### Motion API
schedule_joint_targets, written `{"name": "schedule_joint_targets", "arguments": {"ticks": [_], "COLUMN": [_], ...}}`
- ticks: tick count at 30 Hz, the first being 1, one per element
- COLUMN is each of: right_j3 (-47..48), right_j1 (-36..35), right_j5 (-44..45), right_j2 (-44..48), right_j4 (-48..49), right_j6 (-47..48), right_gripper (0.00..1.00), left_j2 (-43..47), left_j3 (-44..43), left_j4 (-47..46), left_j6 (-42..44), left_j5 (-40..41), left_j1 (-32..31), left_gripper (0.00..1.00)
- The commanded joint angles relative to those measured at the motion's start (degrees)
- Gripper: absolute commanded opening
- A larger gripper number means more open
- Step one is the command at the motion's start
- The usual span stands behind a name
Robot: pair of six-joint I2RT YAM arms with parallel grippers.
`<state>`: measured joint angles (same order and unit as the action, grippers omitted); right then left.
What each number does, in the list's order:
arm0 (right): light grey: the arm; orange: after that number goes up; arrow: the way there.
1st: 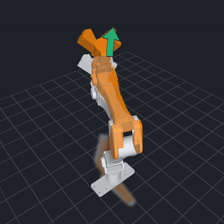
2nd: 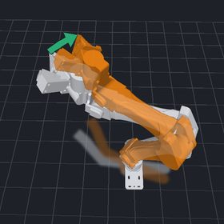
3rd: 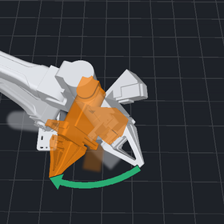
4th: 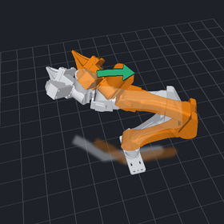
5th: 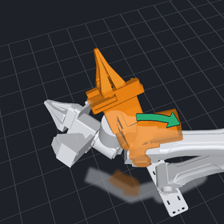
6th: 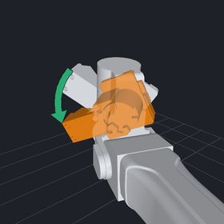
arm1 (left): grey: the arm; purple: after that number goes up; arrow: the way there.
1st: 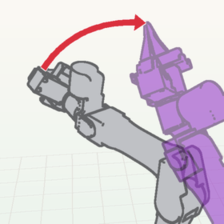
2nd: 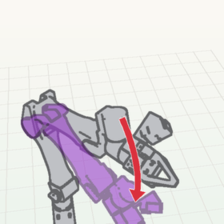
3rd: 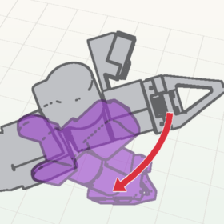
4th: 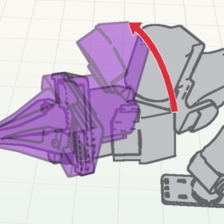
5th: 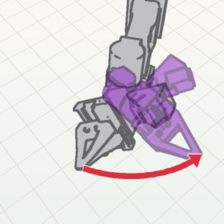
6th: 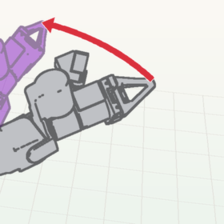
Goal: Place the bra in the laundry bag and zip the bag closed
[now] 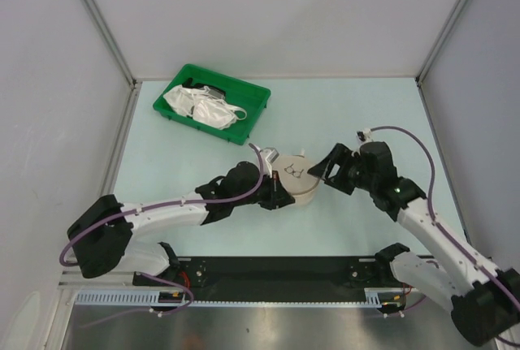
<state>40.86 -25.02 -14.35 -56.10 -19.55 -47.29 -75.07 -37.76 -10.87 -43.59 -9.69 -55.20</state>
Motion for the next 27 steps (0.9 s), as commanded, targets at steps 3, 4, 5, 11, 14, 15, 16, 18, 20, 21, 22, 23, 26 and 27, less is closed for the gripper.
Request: {"name": "schedule_joint_targets", "arguments": {"ticks": [3,4,5,11,14,15,16,18,20,21,22,23,26,27], "right_j3": [-7.6,-10.2,-11.5,-18.5,-18.7,-18.5,-18.4,-18.1,-18.2,-18.3,-18.4,-18.4,-17.8,-17.3], "right_j1": [-0.5,-1.4,-2.0,-5.9,-6.5,-6.5,-6.5,-6.5,-6.3,-5.7,-5.1,-4.6,-1.2,0.9], "right_j5": [0.6,-0.2,-0.2,0.3,1.5,2.0,2.2,3.2,3.8,4.0,3.9,3.6,1.6,0.2], "right_j2": [15.1,16.1,16.9,15.3,13.1,12.6,12.0,12.1,12.8,13.2,13.5,14.2,15.0,15.1], "right_j4": [-3.3,-2.1,1.1,14.6,17.8,17.8,17.6,16.3,14.9,14.4,14.0,12.9,11.1,10.6], "right_j6": [-10.6,-12.5,-14.7,-25.3,-25.8,-25.8,-25.8,-25.1,-24.3,-23.7,-23.2,-22.0,-19.3,-17.8], "right_gripper": [0.78,0.77,0.75,0.66,0.56,0.51,0.45,0.32,0.2,0.13,0.05,0.0,0.0,0.0], "left_j2": [-3.8,-4.2,-4.6,-5.2,-5.2,-5.2,-5.0,-4.4,-3.2,-2.6,-2.2,-0.9,1.9,3.4], "left_j3": [-4.6,-5.0,-5.2,-6.3,-6.0,-5.8,-5.5,-5.1,-4.4,-4.1,-3.0,-2.4,1.1,1.9], "left_j4": [-7.1,-7.4,-7.8,-7.8,-7.5,-7.5,-7.0,-5.9,-4.1,-3.5,-2.5,-2.0,0.5,1.2], "left_j6": [-2.6,-2.8,-3.0,-3.1,-3.0,-3.0,-3.1,-2.7,-1.4,-1.1,-0.8,-0.2,1.3,1.9], "left_j5": [-2.9,-3.0,-3.1,-3.0,-2.6,-2.6,-2.7,-1.2,-0.5,-0.3,-0.5,-0.8,-1.3,-2.3], "left_j1": [-0.3,-0.7,-0.9,-2.8,-3.8,-3.9,-3.9,-3.7,-3.1,-1.9,-1.0,0.1,6.0,9.3], "left_gripper": [0.0,0.0,0.0,0.0,0.0,0.0,0.0,0.0,0.0,0.0,0.0,0.0,0.0,0.0]}}
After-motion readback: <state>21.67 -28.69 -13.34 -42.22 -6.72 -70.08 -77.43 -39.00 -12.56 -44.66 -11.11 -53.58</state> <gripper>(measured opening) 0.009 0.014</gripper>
